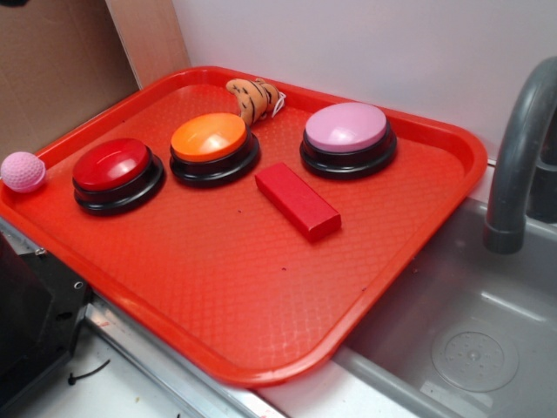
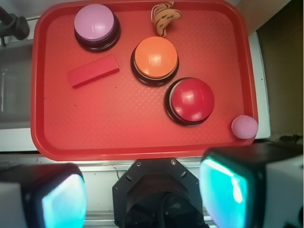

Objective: Push the red button.

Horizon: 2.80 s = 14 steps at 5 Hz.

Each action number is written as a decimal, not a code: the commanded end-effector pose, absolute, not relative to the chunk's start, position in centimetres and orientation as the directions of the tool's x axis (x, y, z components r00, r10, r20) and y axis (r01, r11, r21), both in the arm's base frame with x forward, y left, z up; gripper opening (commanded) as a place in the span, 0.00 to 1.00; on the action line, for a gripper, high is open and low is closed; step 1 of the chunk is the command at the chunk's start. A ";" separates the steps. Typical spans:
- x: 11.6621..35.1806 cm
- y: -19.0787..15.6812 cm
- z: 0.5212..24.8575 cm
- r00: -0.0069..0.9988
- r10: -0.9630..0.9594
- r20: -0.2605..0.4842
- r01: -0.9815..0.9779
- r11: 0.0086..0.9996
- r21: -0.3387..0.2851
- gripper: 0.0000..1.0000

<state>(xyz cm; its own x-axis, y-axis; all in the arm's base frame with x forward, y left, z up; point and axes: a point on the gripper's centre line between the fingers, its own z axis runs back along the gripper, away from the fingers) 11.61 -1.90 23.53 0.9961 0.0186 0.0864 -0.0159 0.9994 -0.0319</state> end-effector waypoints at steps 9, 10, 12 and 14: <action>18.3 9.6 6.8 0.979 0.131 0.154 -0.140 0.989 0.049 1.00; 18.1 8.9 5.6 0.988 0.108 0.113 -0.115 0.991 0.062 1.00; 17.9 8.7 5.8 0.993 0.098 0.059 -0.103 0.991 0.086 1.00; 17.4 9.7 11.3 0.984 0.144 0.103 -0.154 0.984 0.093 1.00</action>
